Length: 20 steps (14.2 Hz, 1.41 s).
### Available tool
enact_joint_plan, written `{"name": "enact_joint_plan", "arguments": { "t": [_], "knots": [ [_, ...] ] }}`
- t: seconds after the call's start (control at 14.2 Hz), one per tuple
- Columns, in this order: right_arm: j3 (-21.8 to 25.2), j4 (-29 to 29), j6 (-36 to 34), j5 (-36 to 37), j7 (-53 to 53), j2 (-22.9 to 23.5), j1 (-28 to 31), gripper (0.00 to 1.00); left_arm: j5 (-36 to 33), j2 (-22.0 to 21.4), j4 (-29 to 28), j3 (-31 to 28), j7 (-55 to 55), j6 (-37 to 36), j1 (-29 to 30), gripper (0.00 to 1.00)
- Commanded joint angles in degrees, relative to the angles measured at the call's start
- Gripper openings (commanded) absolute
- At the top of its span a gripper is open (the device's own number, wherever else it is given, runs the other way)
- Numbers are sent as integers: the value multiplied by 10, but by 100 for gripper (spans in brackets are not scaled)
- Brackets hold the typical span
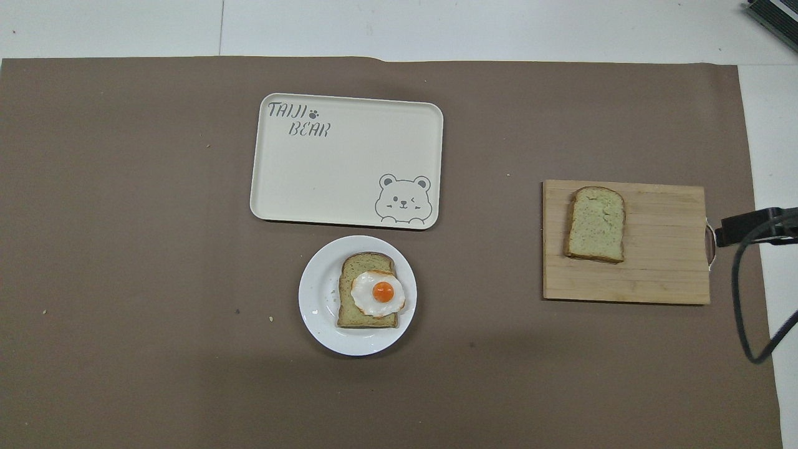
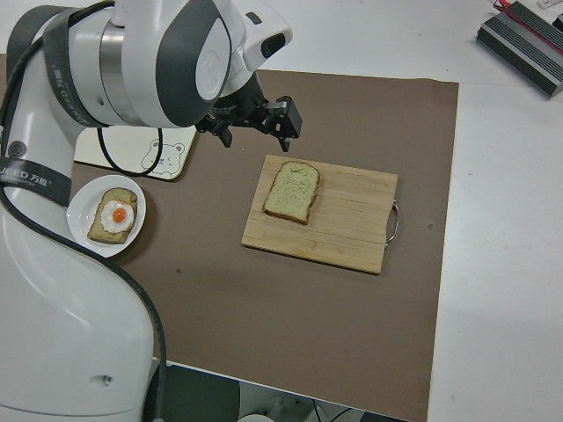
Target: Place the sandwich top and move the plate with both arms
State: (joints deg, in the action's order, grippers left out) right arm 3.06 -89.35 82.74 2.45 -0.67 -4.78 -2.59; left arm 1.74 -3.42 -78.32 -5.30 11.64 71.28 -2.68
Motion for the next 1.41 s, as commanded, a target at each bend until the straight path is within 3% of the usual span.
{"name": "enact_joint_plan", "arguments": {
  "t": [0.0,1.34],
  "knots": [
    [-2,1,1,0,-12,-2,6,100,3,-4,3,3,-3,-8,6,100],
    [-7,-31,14,-1,-15,-20,0,100,3,-4,3,3,-3,-8,6,100]
  ]
}}
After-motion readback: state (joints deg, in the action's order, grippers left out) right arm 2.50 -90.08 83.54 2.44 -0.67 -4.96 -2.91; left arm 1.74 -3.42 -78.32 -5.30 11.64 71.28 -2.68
